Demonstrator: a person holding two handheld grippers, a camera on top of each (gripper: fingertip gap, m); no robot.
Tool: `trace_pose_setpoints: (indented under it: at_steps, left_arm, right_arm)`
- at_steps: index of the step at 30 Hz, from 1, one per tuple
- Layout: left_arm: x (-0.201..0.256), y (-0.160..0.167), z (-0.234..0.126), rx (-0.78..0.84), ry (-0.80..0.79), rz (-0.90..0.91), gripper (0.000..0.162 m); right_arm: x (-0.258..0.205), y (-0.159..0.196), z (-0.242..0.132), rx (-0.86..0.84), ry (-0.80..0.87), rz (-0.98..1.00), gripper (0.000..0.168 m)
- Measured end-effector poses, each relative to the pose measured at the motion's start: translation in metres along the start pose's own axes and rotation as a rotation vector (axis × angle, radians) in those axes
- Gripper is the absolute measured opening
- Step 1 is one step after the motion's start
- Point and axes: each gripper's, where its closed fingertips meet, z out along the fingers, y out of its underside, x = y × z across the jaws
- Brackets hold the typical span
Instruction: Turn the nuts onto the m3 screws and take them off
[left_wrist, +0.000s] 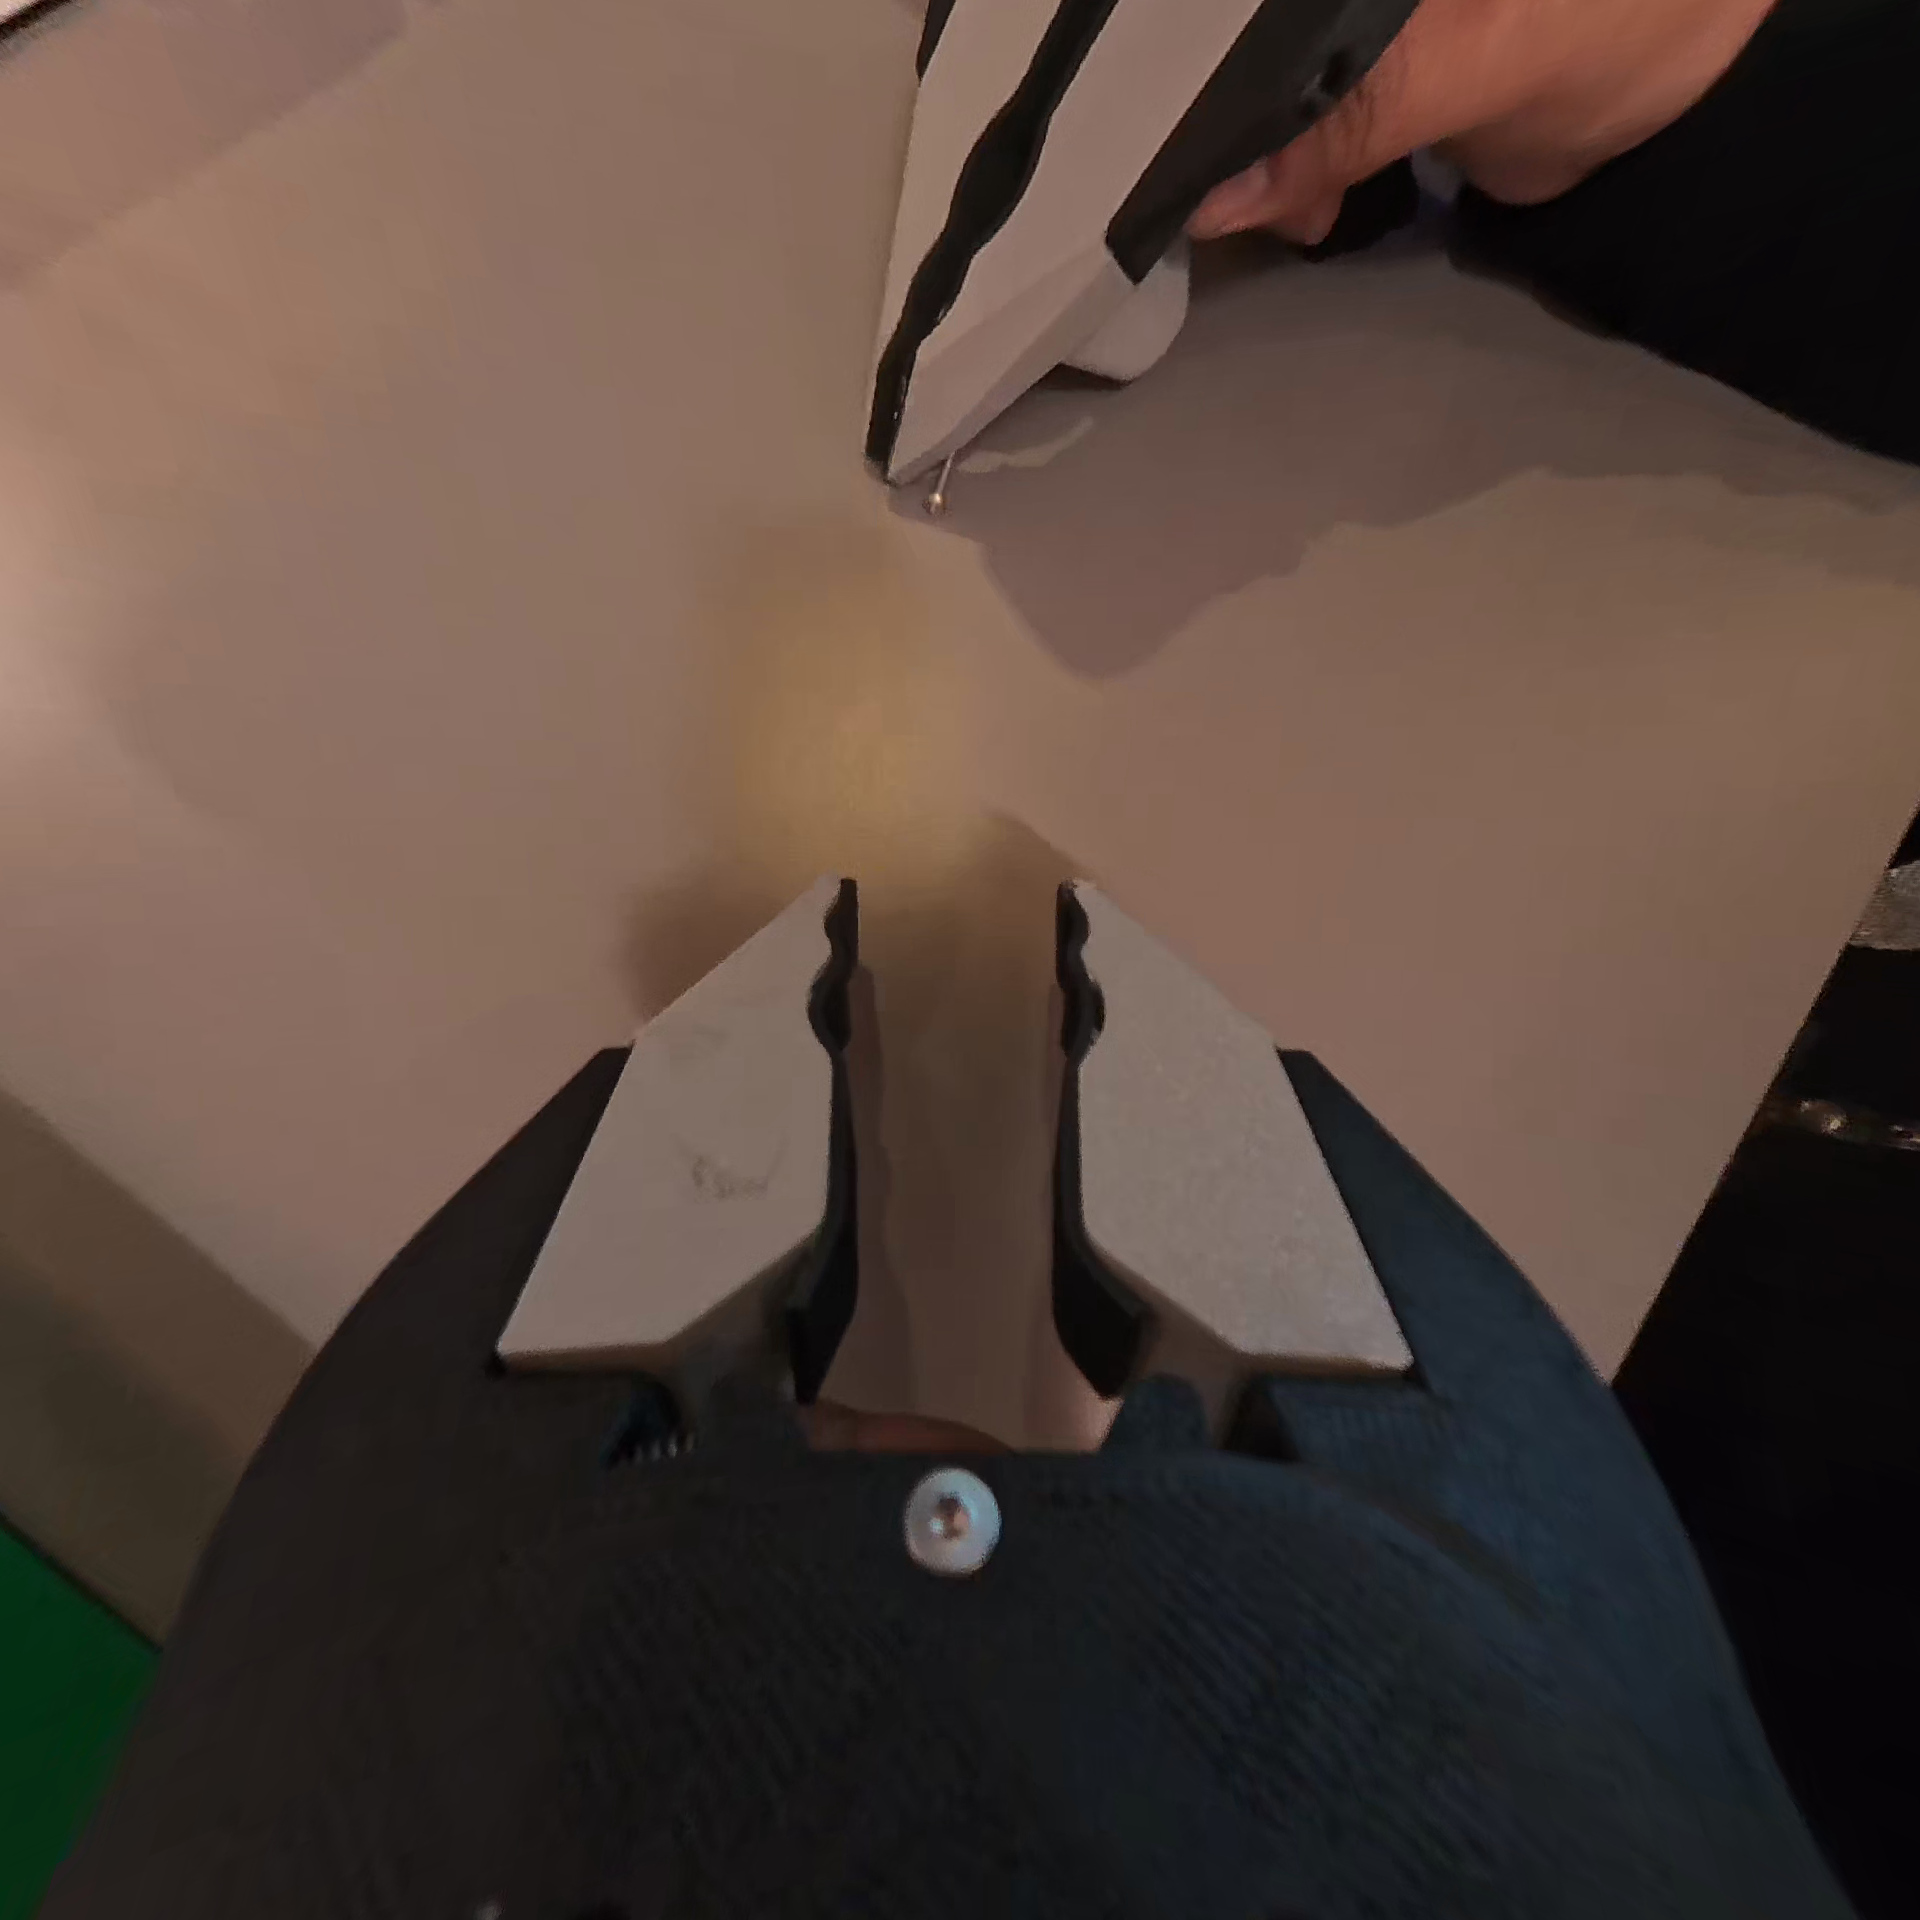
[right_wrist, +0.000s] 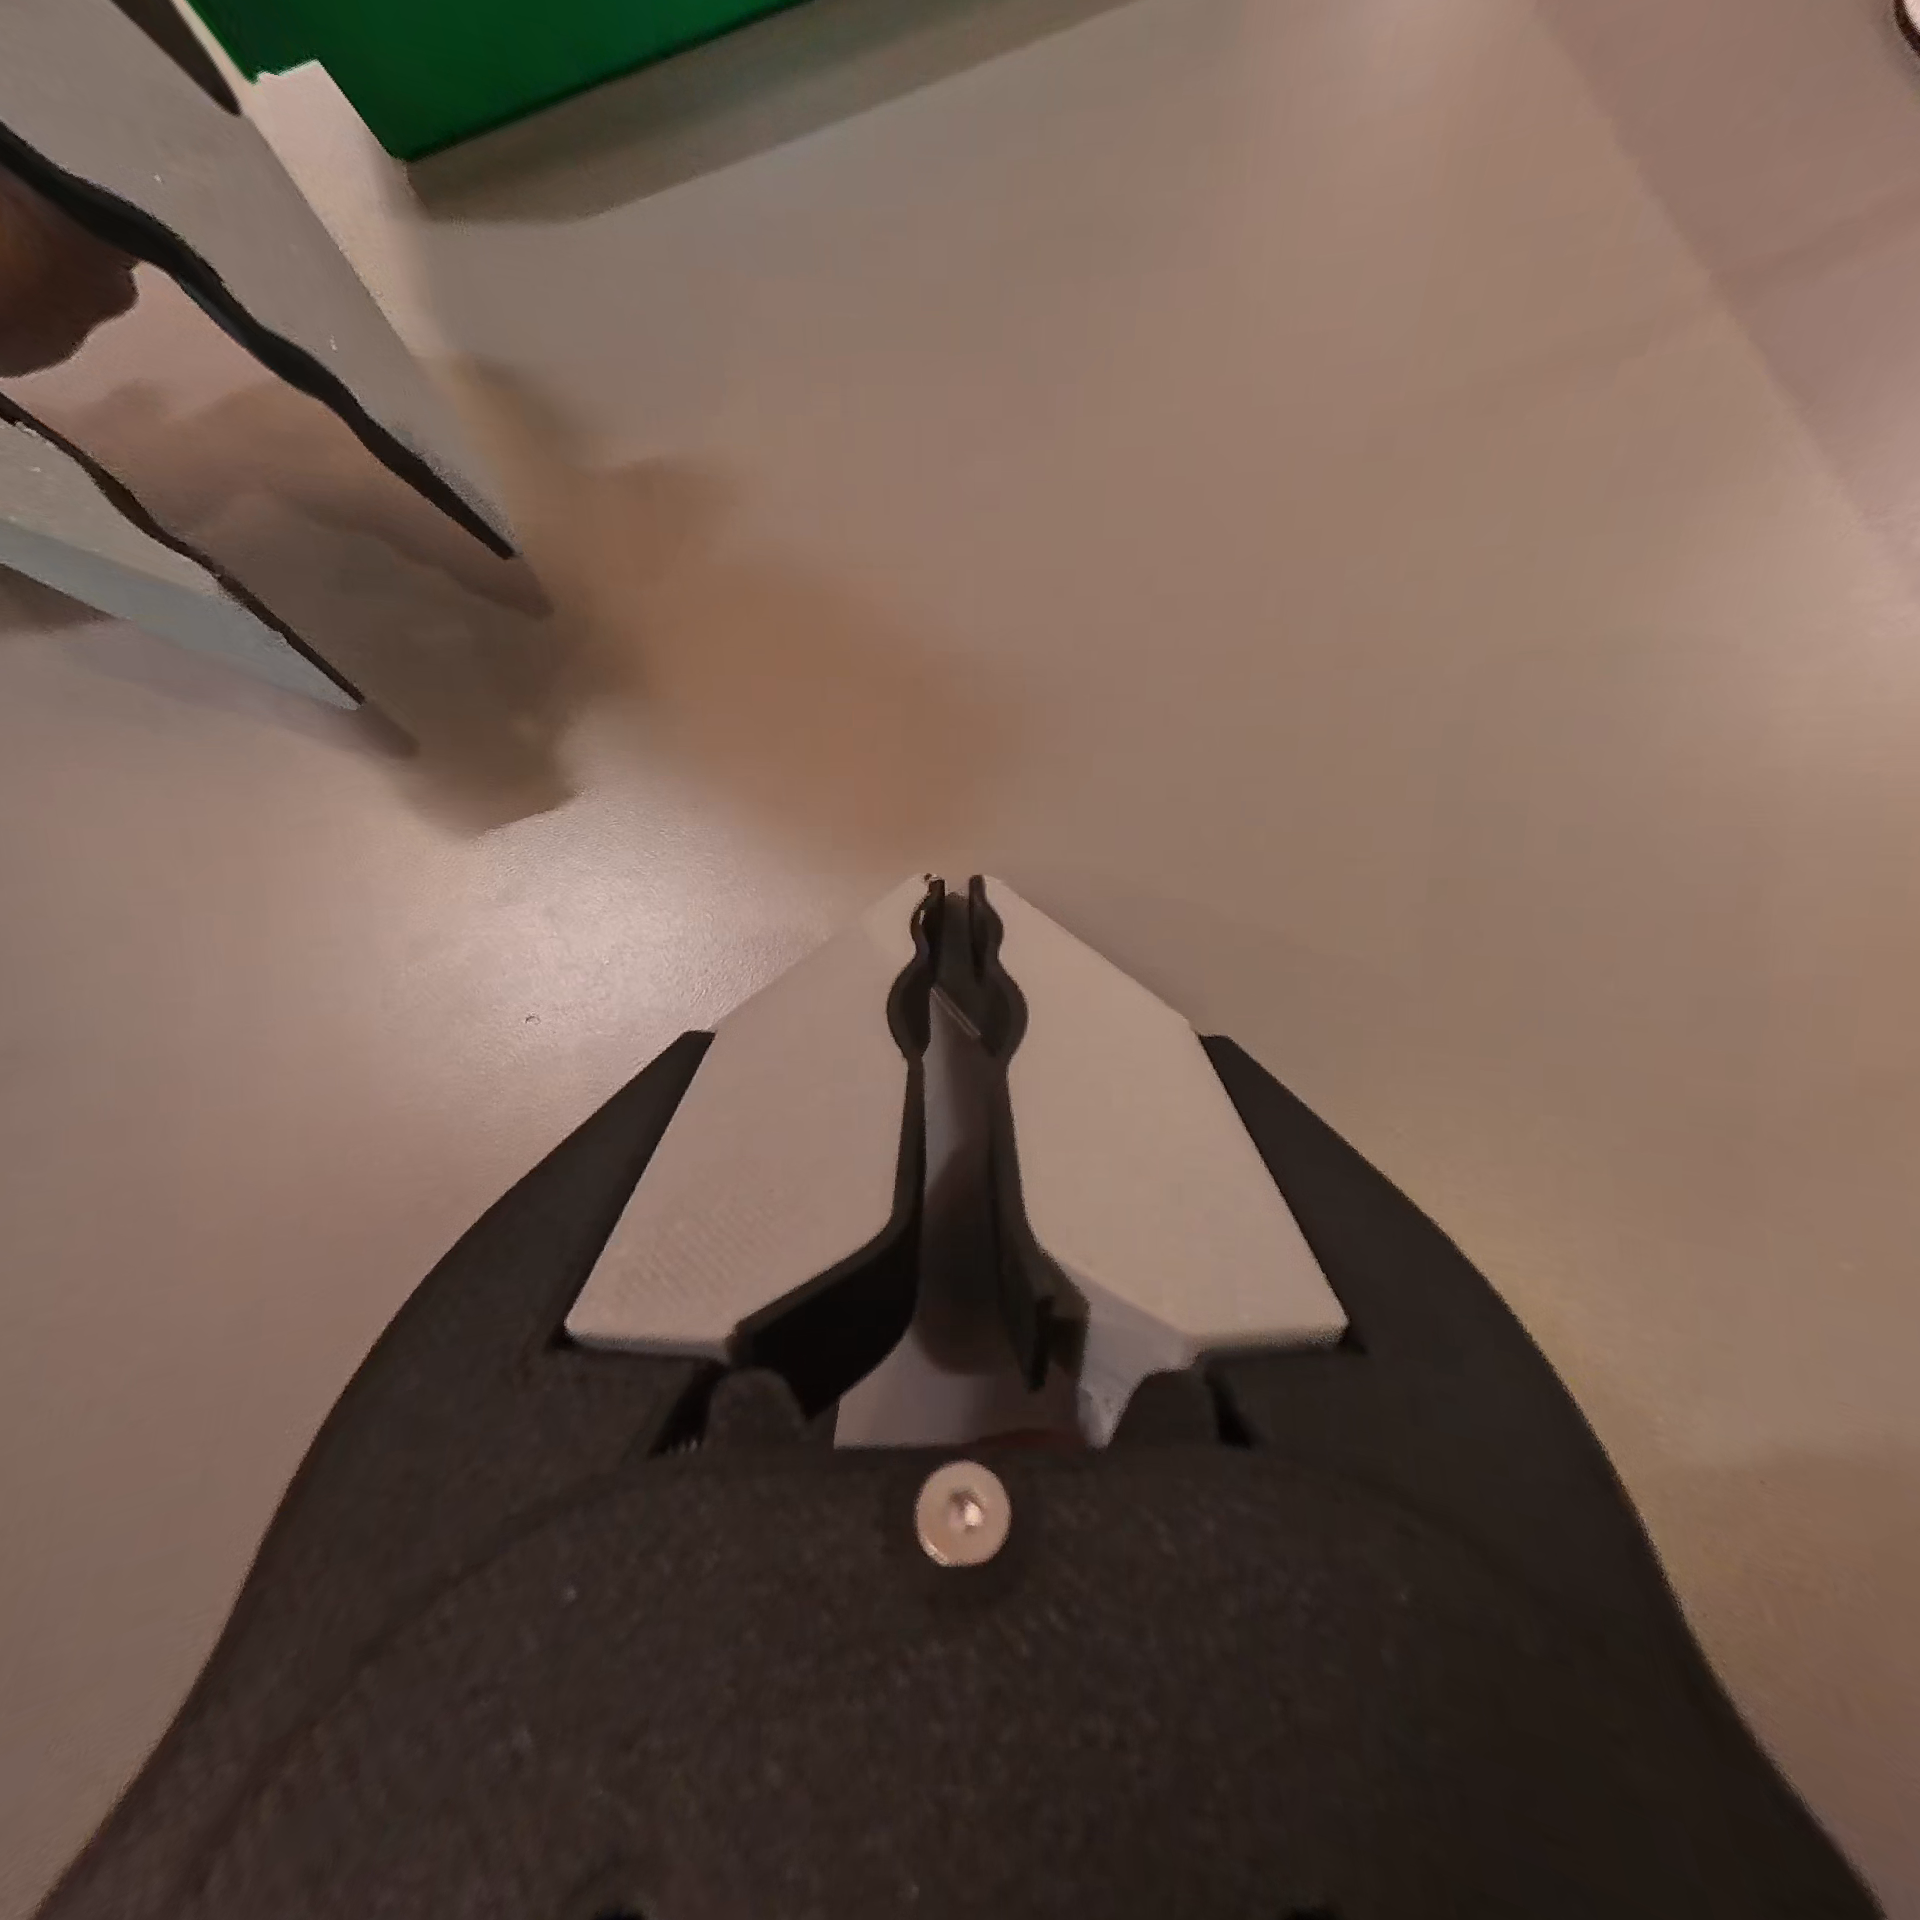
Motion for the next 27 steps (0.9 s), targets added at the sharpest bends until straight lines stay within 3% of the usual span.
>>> trace_pose_setpoints:
  at_steps: [10, 15, 22, 27]
  left_arm:
    - [0.002, 0.016, -0.028, 0.058, -0.023, -0.072, 0.037]
    - [-0.008, 0.017, -0.079, 0.128, -0.046, -0.117, 0.037]
    - [-0.083, 0.023, -0.18, 0.206, -0.291, -0.139, 0.037]
    - [-0.148, 0.043, -0.212, 0.156, -0.417, -0.181, 0.037]
  right_arm:
    - [0.004, -0.004, -0.003, 0.031, 0.025, 0.005, 0.013]
    - [0.007, -0.008, -0.006, 0.062, 0.032, 0.03, 0.014]
    - [0.01, -0.008, -0.006, 0.065, 0.05, 0.032, 0.016]
    - [0.011, -0.006, -0.003, 0.046, 0.065, 0.025, 0.018]
